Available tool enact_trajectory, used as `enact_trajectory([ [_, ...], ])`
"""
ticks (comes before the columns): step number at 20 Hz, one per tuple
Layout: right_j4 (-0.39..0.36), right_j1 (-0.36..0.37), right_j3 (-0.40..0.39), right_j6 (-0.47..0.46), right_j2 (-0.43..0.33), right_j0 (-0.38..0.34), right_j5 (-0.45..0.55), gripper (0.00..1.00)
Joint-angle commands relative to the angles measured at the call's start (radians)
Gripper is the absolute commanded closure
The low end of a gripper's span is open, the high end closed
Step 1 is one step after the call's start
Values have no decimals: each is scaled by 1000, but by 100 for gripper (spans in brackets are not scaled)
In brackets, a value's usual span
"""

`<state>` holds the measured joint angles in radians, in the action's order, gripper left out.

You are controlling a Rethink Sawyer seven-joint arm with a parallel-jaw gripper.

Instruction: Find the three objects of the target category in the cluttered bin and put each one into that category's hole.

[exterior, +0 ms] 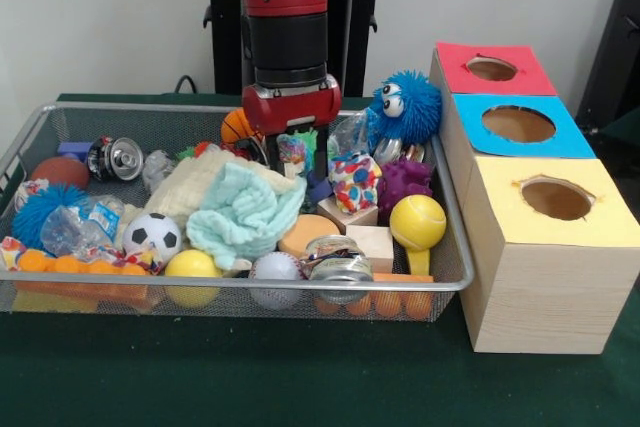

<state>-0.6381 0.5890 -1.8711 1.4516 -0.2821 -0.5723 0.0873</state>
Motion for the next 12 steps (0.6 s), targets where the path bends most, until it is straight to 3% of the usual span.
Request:
enact_trajectory([
  [1,-37,-111,148,43,-16,-58,26,0],
  [12,-108,-177,258,-137,-188,-208,124,0],
])
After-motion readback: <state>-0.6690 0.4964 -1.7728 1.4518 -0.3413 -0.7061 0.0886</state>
